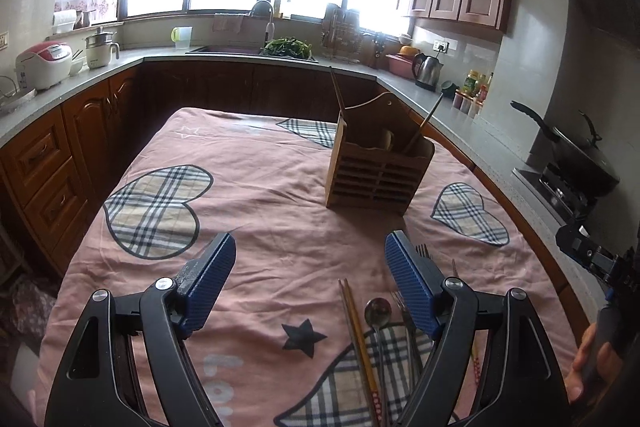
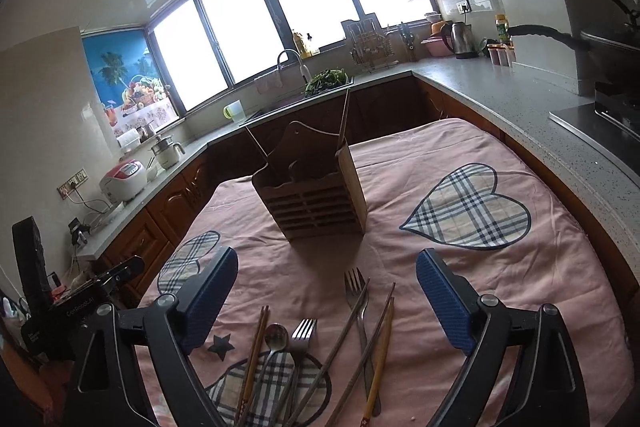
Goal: Organize utensils
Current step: 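Move both open tools back over the remaining utensils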
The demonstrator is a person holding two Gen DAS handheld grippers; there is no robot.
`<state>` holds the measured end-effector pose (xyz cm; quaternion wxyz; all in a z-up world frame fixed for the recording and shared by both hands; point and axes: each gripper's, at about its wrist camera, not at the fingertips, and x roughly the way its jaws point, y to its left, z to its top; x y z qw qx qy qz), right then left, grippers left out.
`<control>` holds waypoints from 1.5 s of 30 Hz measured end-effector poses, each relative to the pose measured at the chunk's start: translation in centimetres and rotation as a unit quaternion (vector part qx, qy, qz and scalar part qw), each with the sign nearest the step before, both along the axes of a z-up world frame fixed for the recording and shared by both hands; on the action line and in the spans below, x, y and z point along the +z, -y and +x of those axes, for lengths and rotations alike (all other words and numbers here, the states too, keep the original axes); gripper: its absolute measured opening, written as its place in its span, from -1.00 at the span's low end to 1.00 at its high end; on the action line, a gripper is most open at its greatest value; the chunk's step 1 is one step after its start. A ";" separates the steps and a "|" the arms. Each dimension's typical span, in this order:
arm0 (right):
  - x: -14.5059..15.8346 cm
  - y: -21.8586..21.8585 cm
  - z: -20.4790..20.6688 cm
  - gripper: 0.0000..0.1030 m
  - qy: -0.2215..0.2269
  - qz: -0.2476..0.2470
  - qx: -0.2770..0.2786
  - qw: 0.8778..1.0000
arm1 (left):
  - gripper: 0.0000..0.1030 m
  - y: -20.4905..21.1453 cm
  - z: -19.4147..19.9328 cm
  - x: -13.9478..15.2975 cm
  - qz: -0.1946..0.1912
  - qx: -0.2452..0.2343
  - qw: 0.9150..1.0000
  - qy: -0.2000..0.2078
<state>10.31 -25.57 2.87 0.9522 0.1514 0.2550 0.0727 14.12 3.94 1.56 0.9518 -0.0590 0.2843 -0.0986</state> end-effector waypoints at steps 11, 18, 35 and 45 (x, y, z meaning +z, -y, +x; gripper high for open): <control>-3.2 -0.3 -4.6 0.84 -0.033 -0.021 -0.006 0.999 | 0.79 -0.6 -4.2 -4.2 -0.013 0.017 0.999 -0.034; -4.0 -0.4 -5.9 0.84 -0.034 -0.036 -0.009 0.999 | 0.79 -0.7 -4.9 -5.8 0.002 0.038 0.998 -0.046; -5.9 0.3 -4.4 0.84 -0.064 -0.024 -0.006 0.998 | 0.79 2.7 -2.5 -7.1 0.063 -0.012 0.994 -0.088; -6.6 1.2 -0.9 0.58 -0.086 -0.019 -0.013 0.996 | 0.65 3.3 1.5 -8.2 0.063 -0.022 0.991 -0.117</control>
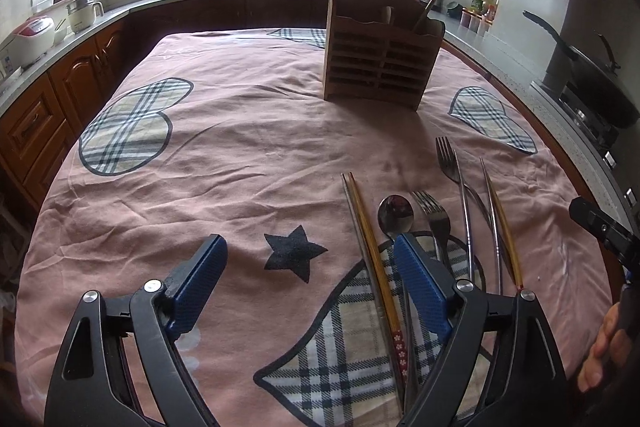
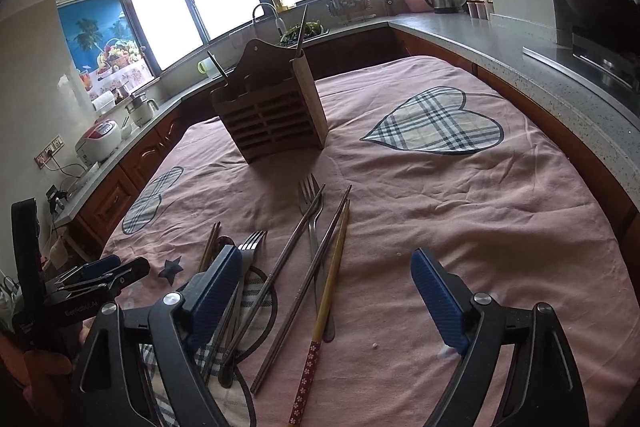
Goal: Organize utensils
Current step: 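Close the left tool on a wooden chopstick while the right tool grasps a metal chopstick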
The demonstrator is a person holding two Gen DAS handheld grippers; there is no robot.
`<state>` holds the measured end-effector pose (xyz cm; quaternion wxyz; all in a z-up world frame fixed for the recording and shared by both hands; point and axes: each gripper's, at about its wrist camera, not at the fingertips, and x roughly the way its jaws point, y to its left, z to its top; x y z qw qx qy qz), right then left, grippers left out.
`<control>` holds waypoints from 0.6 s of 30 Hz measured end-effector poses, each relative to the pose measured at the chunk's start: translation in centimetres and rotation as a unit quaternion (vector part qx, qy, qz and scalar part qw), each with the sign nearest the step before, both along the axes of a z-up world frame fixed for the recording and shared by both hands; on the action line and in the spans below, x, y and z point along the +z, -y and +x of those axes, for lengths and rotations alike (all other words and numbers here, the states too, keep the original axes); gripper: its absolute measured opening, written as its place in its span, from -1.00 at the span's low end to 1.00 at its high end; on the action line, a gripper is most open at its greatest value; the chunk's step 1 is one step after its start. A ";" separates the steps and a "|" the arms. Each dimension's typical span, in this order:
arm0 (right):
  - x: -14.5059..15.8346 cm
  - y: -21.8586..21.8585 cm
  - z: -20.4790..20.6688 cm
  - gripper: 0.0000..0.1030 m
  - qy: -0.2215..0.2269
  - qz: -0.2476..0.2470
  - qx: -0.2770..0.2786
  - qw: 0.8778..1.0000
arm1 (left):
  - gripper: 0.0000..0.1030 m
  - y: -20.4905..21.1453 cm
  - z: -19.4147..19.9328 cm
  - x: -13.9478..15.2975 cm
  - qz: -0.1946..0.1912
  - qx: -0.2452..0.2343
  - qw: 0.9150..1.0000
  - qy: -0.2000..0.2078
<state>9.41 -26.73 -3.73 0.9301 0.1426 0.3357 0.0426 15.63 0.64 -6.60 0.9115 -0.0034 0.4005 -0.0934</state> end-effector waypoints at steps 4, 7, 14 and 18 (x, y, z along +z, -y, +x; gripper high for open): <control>-0.4 0.2 1.7 0.21 -0.015 0.004 -0.001 1.000 | 0.47 0.2 1.9 -0.7 0.003 -0.001 1.000 -0.015; -1.0 0.2 3.1 0.05 -0.028 0.012 0.000 1.000 | 0.42 0.5 3.2 -1.1 0.002 -0.006 1.000 -0.025; -1.9 0.4 5.9 -0.17 -0.050 0.017 0.003 0.999 | 0.30 1.8 5.9 -2.0 0.004 -0.022 0.999 -0.046; -2.4 0.6 7.4 -0.19 -0.062 0.017 0.006 0.998 | 0.27 2.7 7.3 -2.4 0.011 -0.031 0.998 -0.052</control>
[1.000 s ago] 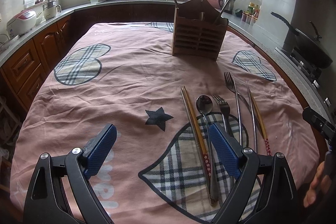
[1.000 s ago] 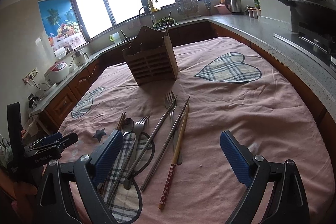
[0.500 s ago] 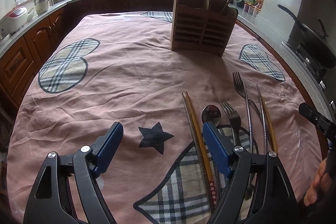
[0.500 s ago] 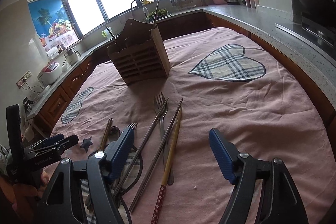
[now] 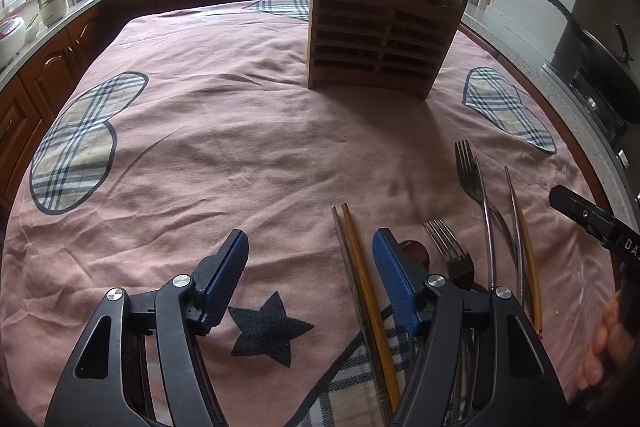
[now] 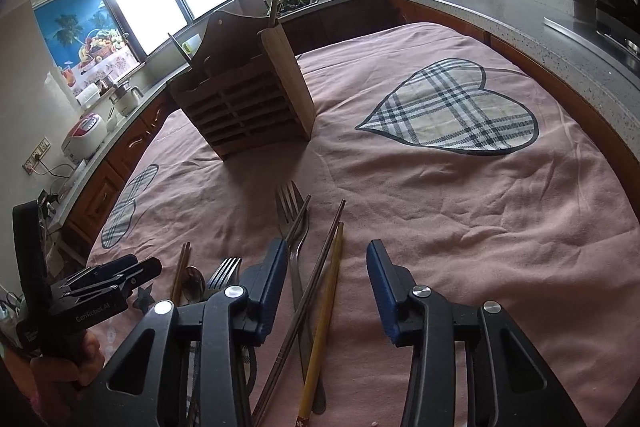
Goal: Organize utensils
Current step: 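Close the left tool on a wooden chopstick while the right tool grasps a metal chopstick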
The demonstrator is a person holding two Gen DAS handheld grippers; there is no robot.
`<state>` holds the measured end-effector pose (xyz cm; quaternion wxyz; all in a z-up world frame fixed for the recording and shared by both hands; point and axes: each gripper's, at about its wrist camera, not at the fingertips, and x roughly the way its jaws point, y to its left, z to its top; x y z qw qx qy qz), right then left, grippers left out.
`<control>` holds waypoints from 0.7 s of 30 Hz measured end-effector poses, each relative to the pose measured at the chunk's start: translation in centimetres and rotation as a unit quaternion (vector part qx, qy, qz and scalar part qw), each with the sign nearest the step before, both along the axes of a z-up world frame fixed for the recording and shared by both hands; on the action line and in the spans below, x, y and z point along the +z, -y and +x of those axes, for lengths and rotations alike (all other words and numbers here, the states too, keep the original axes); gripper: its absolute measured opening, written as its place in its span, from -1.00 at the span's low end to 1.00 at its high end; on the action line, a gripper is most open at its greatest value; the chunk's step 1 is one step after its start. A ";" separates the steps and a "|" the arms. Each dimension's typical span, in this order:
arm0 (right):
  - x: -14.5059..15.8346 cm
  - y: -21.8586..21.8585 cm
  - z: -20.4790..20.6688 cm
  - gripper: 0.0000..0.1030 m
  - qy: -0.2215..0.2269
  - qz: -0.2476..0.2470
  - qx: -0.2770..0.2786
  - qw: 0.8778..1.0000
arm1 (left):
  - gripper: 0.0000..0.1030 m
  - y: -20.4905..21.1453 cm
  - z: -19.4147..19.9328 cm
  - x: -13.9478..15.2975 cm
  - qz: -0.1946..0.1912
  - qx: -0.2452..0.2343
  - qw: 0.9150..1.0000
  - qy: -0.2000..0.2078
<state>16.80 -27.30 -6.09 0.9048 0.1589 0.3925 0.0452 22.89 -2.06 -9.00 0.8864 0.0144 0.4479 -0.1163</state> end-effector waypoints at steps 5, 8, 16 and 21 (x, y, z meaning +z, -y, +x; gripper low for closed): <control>-0.8 0.1 1.9 -0.25 -0.019 0.003 0.004 1.000 | 0.17 1.1 1.4 -0.9 0.010 -0.014 1.000 -0.018; -1.3 0.2 2.7 -0.34 -0.029 0.006 0.006 1.000 | -0.04 1.5 2.0 -1.6 0.013 -0.020 0.999 -0.033; -1.7 0.8 3.7 -0.40 -0.034 0.012 0.003 0.999 | -0.07 0.1 1.9 -1.4 -0.017 -0.008 0.999 -0.040; -1.9 0.8 4.0 -0.46 -0.039 0.012 0.004 0.999 | -0.16 0.4 2.3 -1.6 -0.004 -0.007 0.999 -0.036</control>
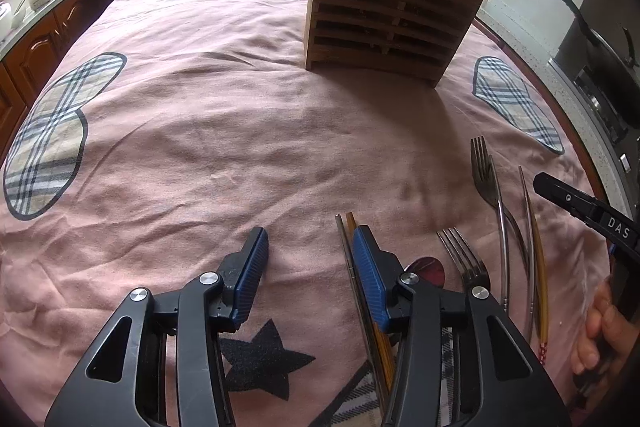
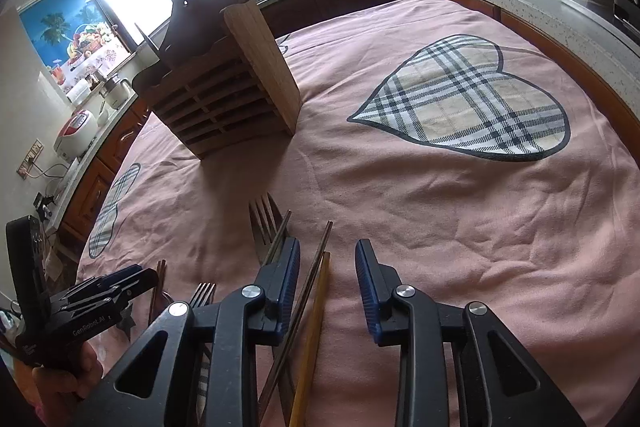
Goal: Organize utensils
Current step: 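Close the left tool on a wooden chopstick while the right tool grasps a metal chopstick, then lift both held chopsticks and carry them over the wooden holder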
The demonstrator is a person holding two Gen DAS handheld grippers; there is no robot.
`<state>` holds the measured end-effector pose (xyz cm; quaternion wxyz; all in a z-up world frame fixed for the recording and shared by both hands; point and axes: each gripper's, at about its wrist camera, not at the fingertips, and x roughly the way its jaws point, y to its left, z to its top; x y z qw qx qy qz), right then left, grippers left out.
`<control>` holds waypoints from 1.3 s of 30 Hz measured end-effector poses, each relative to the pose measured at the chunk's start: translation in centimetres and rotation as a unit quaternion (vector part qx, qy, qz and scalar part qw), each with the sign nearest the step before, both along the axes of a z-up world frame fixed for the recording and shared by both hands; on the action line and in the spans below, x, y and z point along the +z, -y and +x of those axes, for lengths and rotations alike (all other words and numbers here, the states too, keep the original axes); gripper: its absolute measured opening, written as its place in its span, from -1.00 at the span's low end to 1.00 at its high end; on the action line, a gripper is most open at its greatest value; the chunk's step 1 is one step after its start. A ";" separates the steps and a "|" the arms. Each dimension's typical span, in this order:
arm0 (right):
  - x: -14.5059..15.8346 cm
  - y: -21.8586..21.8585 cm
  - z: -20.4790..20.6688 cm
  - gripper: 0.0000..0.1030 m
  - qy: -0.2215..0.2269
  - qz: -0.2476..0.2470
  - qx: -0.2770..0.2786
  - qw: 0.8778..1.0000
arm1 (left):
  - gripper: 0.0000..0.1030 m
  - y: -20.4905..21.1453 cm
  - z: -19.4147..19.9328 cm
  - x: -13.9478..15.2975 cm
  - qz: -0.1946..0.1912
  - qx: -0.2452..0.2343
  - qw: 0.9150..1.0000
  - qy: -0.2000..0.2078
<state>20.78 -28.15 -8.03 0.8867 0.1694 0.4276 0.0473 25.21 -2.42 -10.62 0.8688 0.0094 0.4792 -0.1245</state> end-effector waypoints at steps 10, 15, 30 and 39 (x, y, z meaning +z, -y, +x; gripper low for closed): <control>-0.4 -0.5 0.7 -0.64 -0.011 -0.006 0.008 1.000 | -0.31 0.6 -0.3 -0.4 0.045 -0.030 0.998 0.006; -0.8 -0.9 1.6 -0.68 -0.023 -0.013 0.012 1.000 | -0.35 1.2 0.3 -0.4 0.046 -0.034 0.998 0.004; 1.4 -1.7 1.2 -0.87 0.007 -0.006 0.029 1.000 | -0.94 0.1 -1.7 1.0 -0.024 -0.052 0.998 0.007; 5.2 -2.6 -1.6 -0.92 0.050 0.000 0.039 0.998 | -0.94 -2.1 -4.4 6.2 -0.064 -0.042 0.995 0.058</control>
